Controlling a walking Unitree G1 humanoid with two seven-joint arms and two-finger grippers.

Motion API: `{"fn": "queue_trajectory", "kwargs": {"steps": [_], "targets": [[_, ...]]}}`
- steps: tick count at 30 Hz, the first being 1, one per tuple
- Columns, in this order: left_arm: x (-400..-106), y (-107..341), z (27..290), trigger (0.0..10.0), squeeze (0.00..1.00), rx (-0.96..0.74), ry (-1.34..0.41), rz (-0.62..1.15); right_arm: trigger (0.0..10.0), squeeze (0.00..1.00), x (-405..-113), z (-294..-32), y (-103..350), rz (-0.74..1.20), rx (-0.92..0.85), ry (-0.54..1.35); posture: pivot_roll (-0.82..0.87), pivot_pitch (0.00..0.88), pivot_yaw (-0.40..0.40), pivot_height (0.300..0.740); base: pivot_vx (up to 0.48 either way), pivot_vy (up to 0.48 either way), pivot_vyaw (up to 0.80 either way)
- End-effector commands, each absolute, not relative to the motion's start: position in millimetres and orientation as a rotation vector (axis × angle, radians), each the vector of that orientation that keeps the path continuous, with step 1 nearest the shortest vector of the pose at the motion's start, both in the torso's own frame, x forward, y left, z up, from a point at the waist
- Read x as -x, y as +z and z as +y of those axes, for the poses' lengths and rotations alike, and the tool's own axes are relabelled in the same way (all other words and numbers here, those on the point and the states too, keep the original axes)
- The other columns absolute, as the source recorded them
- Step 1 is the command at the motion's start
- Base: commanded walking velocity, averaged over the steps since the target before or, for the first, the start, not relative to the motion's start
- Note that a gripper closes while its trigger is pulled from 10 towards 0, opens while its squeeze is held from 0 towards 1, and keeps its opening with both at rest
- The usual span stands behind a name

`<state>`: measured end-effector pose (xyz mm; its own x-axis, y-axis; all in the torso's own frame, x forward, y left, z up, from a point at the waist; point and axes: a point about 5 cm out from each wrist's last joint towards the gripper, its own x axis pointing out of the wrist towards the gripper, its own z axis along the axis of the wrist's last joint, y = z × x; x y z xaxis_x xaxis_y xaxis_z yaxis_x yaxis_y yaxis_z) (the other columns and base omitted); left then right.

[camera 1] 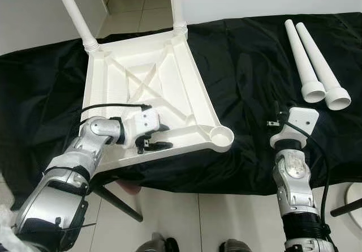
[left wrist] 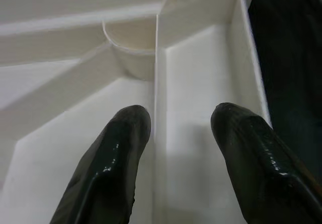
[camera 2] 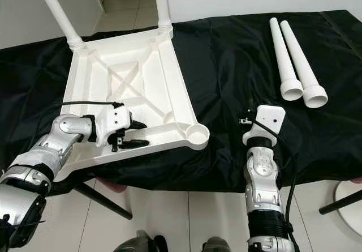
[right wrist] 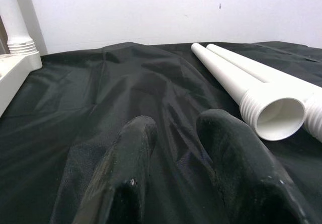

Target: Building children table

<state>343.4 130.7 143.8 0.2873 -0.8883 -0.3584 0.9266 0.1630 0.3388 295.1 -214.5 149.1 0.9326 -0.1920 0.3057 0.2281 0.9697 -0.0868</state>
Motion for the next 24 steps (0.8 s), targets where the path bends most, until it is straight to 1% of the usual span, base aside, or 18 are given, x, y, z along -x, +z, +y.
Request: {"fn": "queue_trajectory", "kwargs": {"steps": [1,2,3,4,5,6,8,10,12,13,14,15,18,19,21,22,23,24], "targets": [[-344,151,139,10.0,0.00,-0.484,-1.262,0.046,10.0,0.00,-295,-213,149,-0.309,0.114,-0.219,-0.07,0.048,0.175,0.740,0.000,0.000,0.00],[-345,158,141,10.0,0.00,-0.451,-1.208,-0.014,10.0,0.00,-295,-213,150,-0.310,0.112,-0.224,-0.07,0.048,0.178,0.740,0.000,0.000,0.00],[-345,158,141,10.0,0.00,-0.451,-1.208,-0.014,10.0,0.00,-295,-213,150,-0.310,0.112,-0.224,-0.07,0.048,0.178,0.740,0.000,0.000,0.00],[-345,163,143,10.0,0.00,-0.429,-1.172,-0.052,10.0,0.00,-295,-214,150,-0.311,0.111,-0.228,-0.07,0.047,0.179,0.740,0.000,0.000,0.00],[-344,168,146,10.0,0.00,-0.365,-1.151,-0.077,10.0,0.00,-294,-214,149,-0.312,0.110,-0.230,-0.07,0.048,0.181,0.740,0.000,0.000,0.00],[-344,168,146,10.0,0.00,-0.365,-1.151,-0.077,10.0,0.00,-294,-214,149,-0.312,0.110,-0.230,-0.07,0.048,0.181,0.740,0.000,0.000,0.00],[-340,173,152,10.0,0.00,-0.267,-1.124,-0.084,10.0,0.00,-293,-213,148,-0.311,0.106,-0.235,-0.07,0.045,0.181,0.740,0.000,0.000,0.00],[-340,173,152,10.0,0.00,-0.267,-1.124,-0.084,10.0,0.00,-293,-213,148,-0.311,0.106,-0.235,-0.07,0.045,0.181,0.740,0.000,0.000,0.00],[-338,175,156,10.0,0.00,-0.232,-1.107,-0.091,10.0,0.00,-293,-213,148,-0.310,0.104,-0.236,-0.07,0.044,0.181,0.740,0.000,0.000,0.00],[-335,176,160,10.0,0.00,-0.188,-1.092,-0.087,10.0,0.00,-293,-212,147,-0.309,0.102,-0.236,-0.07,0.043,0.185,0.740,0.000,0.000,0.00],[-335,176,160,10.0,0.00,-0.188,-1.092,-0.087,10.0,0.00,-293,-212,147,-0.309,0.102,-0.236,-0.07,0.043,0.185,0.740,0.000,0.000,0.00],[-328,179,165,10.0,0.00,-0.084,-1.098,-0.073,10.0,0.00,-293,-211,147,-0.310,0.099,-0.238,-0.07,0.042,0.187,0.740,0.000,0.000,0.00],[-328,179,165,10.0,0.00,-0.084,-1.098,-0.073,10.0,0.00,-293,-211,147,-0.310,0.099,-0.238,-0.07,0.042,0.187,0.740,0.000,0.000,0.00],[-314,181,171,10.0,0.00,0.050,-1.147,-0.058,10.0,0.00,-293,-211,147,-0.311,0.095,-0.242,-0.07,0.036,0.192,0.740,0.000,0.000,0.00],[-314,181,171,10.0,0.00,0.050,-1.147,-0.058,10.0,0.00,-293,-211,147,-0.311,0.095,-0.242,-0.07,0.036,0.192,0.740,0.000,0.000,0.00],[-296,181,165,10.0,0.00,0.137,-1.200,-0.059,10.0,0.00,-293,-211,147,-0.315,0.088,-0.250,-0.07,0.027,0.186,0.740,0.000,0.000,0.00],[-296,181,165,10.0,0.00,0.137,-1.200,-0.059,10.0,0.00,-293,-211,147,-0.315,0.088,-0.250,-0.07,0.027,0.186,0.740,0.000,0.000,0.00],[-281,181,156,10.0,0.00,0.197,-1.245,-0.052,10.0,0.00,-294,-211,148,-0.320,0.083,-0.256,-0.07,0.027,0.186,0.740,0.000,0.000,0.00]]}}
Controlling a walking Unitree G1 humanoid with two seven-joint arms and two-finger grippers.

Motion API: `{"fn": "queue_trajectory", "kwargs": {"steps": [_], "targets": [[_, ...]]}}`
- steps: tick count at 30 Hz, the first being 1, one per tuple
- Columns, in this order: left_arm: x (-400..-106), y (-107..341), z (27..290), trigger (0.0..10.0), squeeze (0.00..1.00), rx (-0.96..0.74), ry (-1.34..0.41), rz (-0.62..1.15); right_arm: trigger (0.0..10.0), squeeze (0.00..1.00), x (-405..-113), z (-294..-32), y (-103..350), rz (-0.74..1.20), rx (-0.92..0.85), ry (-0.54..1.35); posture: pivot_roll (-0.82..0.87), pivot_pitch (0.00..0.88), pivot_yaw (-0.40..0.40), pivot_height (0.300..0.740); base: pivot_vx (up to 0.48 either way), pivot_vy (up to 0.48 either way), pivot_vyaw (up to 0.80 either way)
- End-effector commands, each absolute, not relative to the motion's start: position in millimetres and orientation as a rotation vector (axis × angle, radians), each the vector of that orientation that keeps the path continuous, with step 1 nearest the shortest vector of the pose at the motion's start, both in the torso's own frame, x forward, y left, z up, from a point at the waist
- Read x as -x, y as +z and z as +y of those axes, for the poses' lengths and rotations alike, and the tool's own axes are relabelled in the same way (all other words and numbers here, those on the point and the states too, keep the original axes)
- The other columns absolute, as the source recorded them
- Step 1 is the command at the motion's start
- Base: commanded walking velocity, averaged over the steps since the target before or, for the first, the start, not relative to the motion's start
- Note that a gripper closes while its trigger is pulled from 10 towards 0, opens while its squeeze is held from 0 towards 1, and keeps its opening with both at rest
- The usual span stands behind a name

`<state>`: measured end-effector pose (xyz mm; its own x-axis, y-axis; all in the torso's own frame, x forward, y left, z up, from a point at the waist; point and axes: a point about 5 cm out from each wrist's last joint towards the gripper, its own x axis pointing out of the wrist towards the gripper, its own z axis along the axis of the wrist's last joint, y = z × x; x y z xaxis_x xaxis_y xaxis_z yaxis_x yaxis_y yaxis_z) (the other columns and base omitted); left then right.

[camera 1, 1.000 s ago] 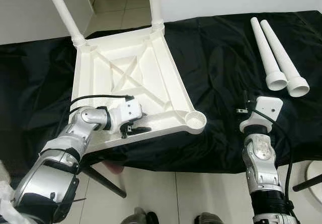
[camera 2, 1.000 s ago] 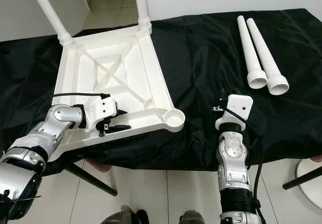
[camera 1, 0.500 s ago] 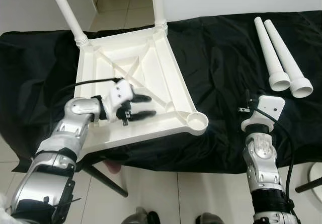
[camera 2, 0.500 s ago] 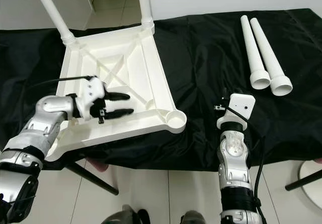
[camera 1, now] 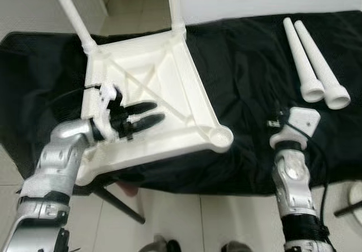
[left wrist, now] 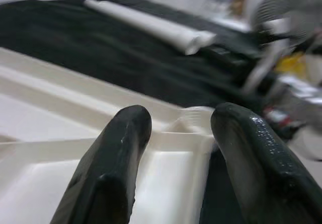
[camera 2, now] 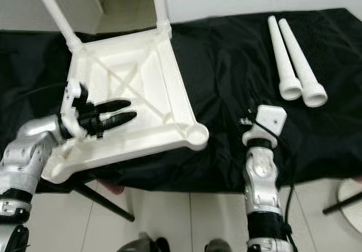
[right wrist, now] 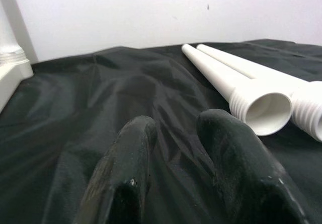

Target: Building children table

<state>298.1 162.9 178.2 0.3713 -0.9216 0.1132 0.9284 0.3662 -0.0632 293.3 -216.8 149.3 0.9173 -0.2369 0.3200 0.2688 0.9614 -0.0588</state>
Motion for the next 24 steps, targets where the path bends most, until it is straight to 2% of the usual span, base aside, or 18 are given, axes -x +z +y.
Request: {"fn": "queue_trajectory", "kwargs": {"steps": [1,2,3,5,6,7,8,9,10,13,15,24], "targets": [[-281,181,156,10.0,0.00,0.197,-1.245,-0.052,10.0,0.00,-294,-211,148,-0.320,0.083,-0.256,-0.07,0.027,0.186,0.740,0.000,0.000,0.00],[-281,181,156,10.0,0.00,0.197,-1.245,-0.052,10.0,0.00,-294,-211,148,-0.320,0.083,-0.256,-0.07,0.027,0.186,0.740,0.000,0.000,0.00],[-270,180,141,10.0,0.00,0.195,-1.249,-0.064,10.0,0.00,-296,-210,150,-0.327,0.078,-0.257,-0.06,0.018,0.177,0.740,0.000,0.000,0.00],[-270,180,141,10.0,0.00,0.195,-1.249,-0.064,10.0,0.00,-296,-210,150,-0.327,0.078,-0.257,-0.06,0.018,0.177,0.740,0.000,0.000,0.00],[-264,181,127,10.0,0.00,0.186,-1.228,-0.096,10.0,0.00,-297,-209,152,-0.332,0.074,-0.256,-0.06,0.018,0.174,0.740,0.000,0.000,0.00],[-264,181,127,10.0,0.00,0.186,-1.228,-0.096,10.0,0.00,-297,-209,152,-0.332,0.074,-0.256,-0.06,0.018,0.174,0.740,0.000,0.000,0.00],[-264,183,112,10.0,0.00,0.207,-1.188,-0.124,10.0,0.00,-300,-209,152,-0.316,0.079,-0.258,-0.06,0.013,0.168,0.740,0.000,0.000,0.00],[-264,183,112,10.0,0.00,0.207,-1.188,-0.124,10.0,0.00,-300,-209,152,-0.316,0.079,-0.258,-0.06,0.013,0.168,0.740,0.000,0.000,0.00],[-266,185,99,10.0,0.00,0.223,-1.144,-0.143,10.0,0.00,-303,-210,152,-0.293,0.089,-0.275,-0.06,0.010,0.166,0.740,0.000,0.000,0.00],[-266,185,99,10.0,0.00,0.223,-1.144,-0.143,10.0,0.00,-303,-210,152,-0.293,0.089,-0.275,-0.06,0.010,0.166,0.740,0.000,0.000,0.00],[-281,195,78,10.0,0.00,0.277,-1.033,-0.148,10.0,0.00,-308,-219,154,-0.252,0.107,-0.329,-0.06,0.013,0.160,0.740,0.000,0.000,0.00],[-295,219,66,10.0,0.00,0.220,-0.945,-0.197,10.0,0.00,-312,-230,165,-0.255,0.127,-0.381,-0.07,0.016,0.151,0.740,0.000,0.000,0.00]]}}
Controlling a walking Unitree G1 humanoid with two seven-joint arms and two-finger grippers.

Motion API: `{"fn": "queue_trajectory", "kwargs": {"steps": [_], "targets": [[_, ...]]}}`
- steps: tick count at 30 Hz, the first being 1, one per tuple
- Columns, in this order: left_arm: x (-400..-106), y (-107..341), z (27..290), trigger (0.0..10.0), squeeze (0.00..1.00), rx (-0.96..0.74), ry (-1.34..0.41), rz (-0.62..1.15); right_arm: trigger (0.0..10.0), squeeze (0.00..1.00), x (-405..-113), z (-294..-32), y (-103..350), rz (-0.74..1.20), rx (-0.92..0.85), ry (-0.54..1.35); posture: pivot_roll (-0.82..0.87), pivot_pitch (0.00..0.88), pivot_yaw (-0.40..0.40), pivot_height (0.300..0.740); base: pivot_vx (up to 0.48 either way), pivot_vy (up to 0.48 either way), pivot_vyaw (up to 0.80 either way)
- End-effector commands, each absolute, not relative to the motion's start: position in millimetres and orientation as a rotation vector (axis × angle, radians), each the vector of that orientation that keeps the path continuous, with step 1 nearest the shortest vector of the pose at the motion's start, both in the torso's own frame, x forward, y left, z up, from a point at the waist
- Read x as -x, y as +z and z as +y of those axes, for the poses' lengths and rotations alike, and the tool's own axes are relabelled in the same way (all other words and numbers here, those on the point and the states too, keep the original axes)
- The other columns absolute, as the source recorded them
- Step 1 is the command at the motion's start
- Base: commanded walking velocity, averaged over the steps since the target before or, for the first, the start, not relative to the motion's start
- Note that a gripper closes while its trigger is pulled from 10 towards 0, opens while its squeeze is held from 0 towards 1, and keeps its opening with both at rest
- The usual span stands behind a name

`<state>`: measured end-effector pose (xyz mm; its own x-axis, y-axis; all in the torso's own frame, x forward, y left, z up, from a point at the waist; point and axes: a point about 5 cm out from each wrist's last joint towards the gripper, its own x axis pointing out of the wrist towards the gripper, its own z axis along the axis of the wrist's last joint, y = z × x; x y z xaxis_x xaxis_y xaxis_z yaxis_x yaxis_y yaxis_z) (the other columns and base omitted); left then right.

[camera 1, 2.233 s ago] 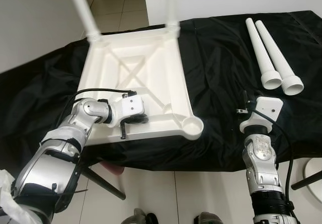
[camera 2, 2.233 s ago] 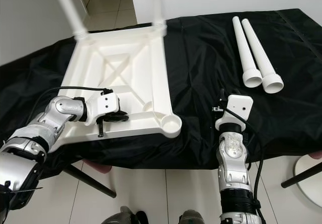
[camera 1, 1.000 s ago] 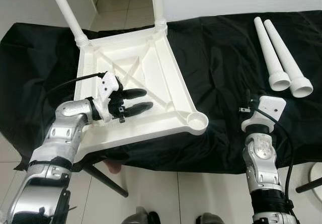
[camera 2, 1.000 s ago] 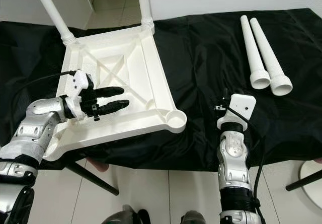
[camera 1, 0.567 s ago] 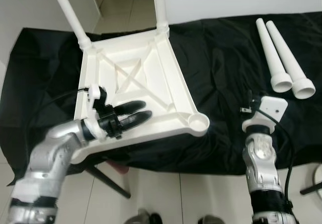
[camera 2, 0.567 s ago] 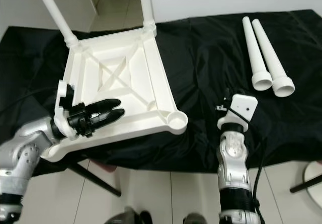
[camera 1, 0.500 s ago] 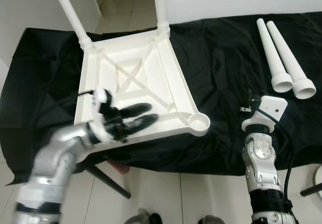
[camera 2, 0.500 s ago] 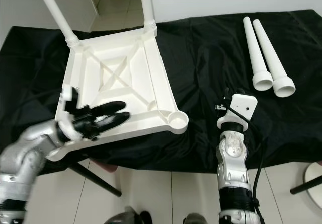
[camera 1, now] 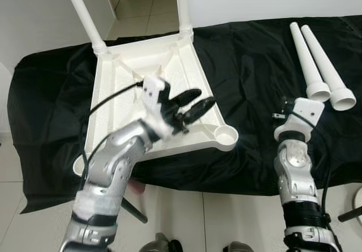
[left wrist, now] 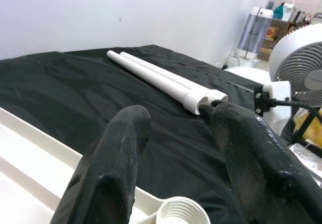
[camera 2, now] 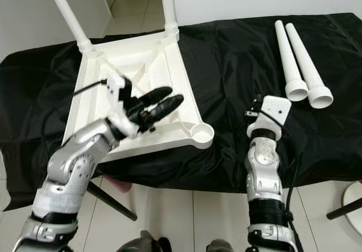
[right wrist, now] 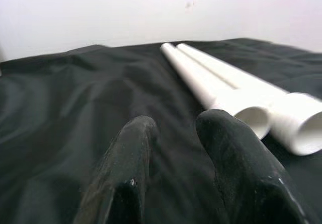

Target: Building children table

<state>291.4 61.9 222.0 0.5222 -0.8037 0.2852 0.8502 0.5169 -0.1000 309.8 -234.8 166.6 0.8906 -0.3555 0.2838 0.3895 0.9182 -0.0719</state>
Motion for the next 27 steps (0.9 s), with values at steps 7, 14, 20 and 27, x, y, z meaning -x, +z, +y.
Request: {"fn": "queue_trajectory", "kwargs": {"steps": [7,14,20,27], "targets": [[-320,222,69,10.0,0.00,0.091,-0.747,-0.171,10.0,0.00,-318,-244,177,-0.267,0.129,-0.431,-0.08,0.029,0.143,0.740,0.000,0.000,0.00],[-327,225,67,10.0,0.00,0.076,-0.704,-0.163,10.0,0.00,-326,-254,191,-0.282,0.132,-0.470,-0.10,0.035,0.143,0.740,0.000,0.000,0.00],[-325,228,64,10.0,0.00,0.057,-0.689,-0.173,10.0,0.00,-325,-262,197,-0.283,0.145,-0.495,-0.11,0.044,0.144,0.740,0.000,0.000,0.00],[-325,226,60,10.0,0.00,0.038,-0.681,-0.169,10.0,0.00,-323,-272,198,-0.268,0.171,-0.524,-0.14,0.066,0.161,0.740,0.000,0.000,0.00]]}}
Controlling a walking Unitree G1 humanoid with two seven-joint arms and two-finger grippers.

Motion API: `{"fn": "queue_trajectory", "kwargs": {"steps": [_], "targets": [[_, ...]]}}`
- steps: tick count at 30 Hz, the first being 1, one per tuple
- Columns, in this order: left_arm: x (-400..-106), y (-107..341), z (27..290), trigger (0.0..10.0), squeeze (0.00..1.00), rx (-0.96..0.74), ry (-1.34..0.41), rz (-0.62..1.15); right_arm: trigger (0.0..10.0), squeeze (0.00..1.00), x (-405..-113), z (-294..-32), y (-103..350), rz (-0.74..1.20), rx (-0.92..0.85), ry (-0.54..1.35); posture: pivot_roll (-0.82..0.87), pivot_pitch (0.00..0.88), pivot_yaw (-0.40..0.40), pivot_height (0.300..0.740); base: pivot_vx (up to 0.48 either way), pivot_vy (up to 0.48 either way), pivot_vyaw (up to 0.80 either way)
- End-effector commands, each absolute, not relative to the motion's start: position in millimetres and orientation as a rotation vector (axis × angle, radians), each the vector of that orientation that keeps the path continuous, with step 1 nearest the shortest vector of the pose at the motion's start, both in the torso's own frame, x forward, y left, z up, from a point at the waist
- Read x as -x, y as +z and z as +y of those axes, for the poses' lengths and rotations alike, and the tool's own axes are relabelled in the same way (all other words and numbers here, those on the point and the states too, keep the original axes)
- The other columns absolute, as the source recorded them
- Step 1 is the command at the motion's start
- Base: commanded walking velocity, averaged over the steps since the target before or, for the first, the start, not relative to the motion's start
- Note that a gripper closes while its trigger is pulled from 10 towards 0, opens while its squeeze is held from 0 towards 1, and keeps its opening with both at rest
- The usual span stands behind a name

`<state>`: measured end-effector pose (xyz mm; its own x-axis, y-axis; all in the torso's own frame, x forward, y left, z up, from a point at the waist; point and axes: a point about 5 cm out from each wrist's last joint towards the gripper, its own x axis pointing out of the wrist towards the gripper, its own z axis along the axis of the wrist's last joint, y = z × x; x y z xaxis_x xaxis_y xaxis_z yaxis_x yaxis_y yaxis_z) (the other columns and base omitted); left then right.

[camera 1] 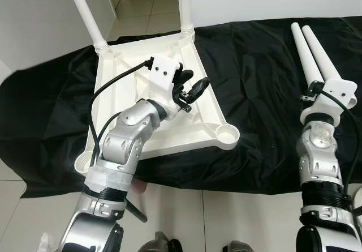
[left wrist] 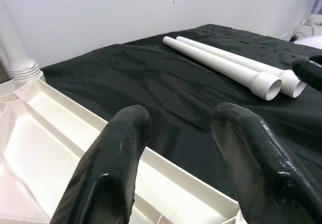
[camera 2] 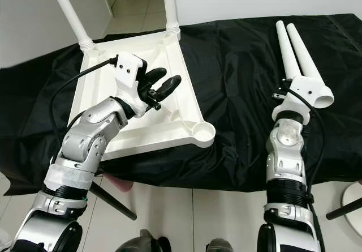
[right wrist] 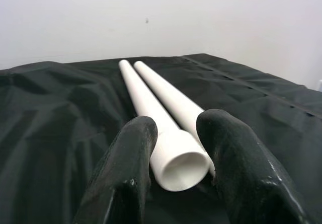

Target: Building children table

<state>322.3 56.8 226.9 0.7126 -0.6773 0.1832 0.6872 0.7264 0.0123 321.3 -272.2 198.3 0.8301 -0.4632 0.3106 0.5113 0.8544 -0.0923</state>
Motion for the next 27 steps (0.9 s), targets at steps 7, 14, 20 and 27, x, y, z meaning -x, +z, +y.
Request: {"fn": "queue_trajectory", "kwargs": {"steps": [7,14,20,27], "targets": [[-317,219,47,10.0,0.00,0.029,-0.720,-0.154,10.0,1.00,-318,-288,195,-0.249,0.161,-0.579,-0.16,0.087,0.171,0.740,0.000,0.000,0.00],[-316,224,48,10.0,0.00,0.024,-0.722,-0.174,10.0,1.00,-314,-297,200,-0.264,0.129,-0.612,-0.15,0.098,0.169,0.740,0.000,0.000,0.00],[-317,226,51,10.0,0.00,0.015,-0.718,-0.178,10.0,1.00,-312,-303,206,-0.275,0.144,-0.655,-0.14,0.100,0.171,0.740,0.000,0.000,0.00],[-312,223,46,10.0,0.00,0.010,-0.724,-0.165,10.0,0.00,-309,-314,208,-0.260,0.162,-0.713,-0.11,0.111,0.174,0.740,0.000,0.000,0.00]]}}
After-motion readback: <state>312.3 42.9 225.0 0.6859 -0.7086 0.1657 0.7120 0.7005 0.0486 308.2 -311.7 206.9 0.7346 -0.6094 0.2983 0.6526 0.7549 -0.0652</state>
